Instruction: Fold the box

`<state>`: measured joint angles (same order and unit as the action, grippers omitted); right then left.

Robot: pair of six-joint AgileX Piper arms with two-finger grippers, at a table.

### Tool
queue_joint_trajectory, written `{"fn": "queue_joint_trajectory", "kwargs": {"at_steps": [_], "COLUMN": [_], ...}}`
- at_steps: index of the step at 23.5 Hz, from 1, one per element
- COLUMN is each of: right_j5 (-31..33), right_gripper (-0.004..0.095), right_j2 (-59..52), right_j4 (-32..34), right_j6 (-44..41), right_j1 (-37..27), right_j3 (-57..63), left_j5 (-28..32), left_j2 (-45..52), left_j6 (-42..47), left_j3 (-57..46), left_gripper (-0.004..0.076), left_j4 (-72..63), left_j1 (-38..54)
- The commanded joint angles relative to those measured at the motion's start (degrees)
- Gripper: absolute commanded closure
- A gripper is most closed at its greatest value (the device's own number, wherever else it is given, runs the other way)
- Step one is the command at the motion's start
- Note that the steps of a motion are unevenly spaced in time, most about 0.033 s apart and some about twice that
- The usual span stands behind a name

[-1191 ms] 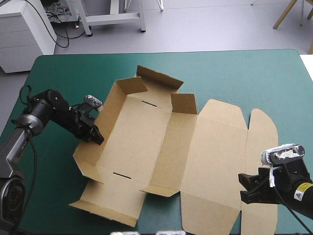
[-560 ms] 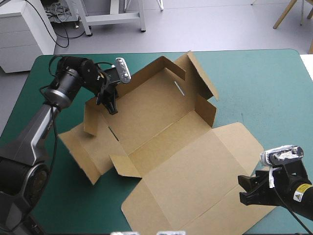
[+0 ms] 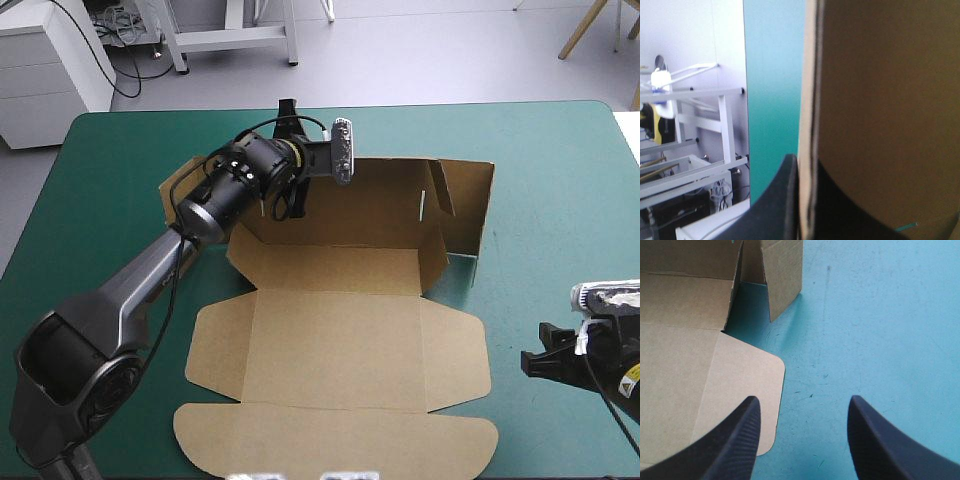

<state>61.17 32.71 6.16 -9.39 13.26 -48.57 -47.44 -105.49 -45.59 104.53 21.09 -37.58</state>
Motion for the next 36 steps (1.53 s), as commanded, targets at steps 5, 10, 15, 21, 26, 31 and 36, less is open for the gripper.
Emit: {"fn": "queue_joint_trajectory", "kwargs": {"at_steps": [5,10,15,21,26,31,36], "right_j5": [-6.4,-7.8,-12.0,-10.5,-9.9,-7.8,-7.2], "right_gripper": [0.0435,0.044,0.0441,0.0441,0.0451,0.045,0.045], "right_j2": [0.4,5.9,10.6,22.1,37.1,50.9,57.3], "right_j4": [3.9,6.7,6.3,2.9,-10.6,-23.3,-23.7], "right_j6": [-0.9,-2.8,-4.5,1.5,12.4,20.0,21.4], "right_j1": [-0.1,-0.1,-0.1,-3.7,-11.2,-18.0,-18.0], "right_j3": [-1.3,-1.3,-3.6,-23.5,-36.3,-43.4,-45.5], "left_j5": [7.8,10.1,9.7,9.0,9.7,14.8,13.9], "left_j2": [5.5,9.5,11.9,12.7,13.9,17.0,17.0], "left_j6": [12.8,20.2,33.9,37.9,37.9,42.2,42.5], "left_j3": [-9.2,-18.4,-23.0,-27.0,-28.2,-35.8,-35.9], "left_gripper": [0.0734,0.0734,0.0734,0.0734,0.0734,0.0734,0.0734], "left_j4": [11.1,16.6,30.3,31.5,34.8,41.4,41.1], "left_j1": [-5.5,-9.6,-13.9,-17.0,-17.0,-17.0,-17.0]}}
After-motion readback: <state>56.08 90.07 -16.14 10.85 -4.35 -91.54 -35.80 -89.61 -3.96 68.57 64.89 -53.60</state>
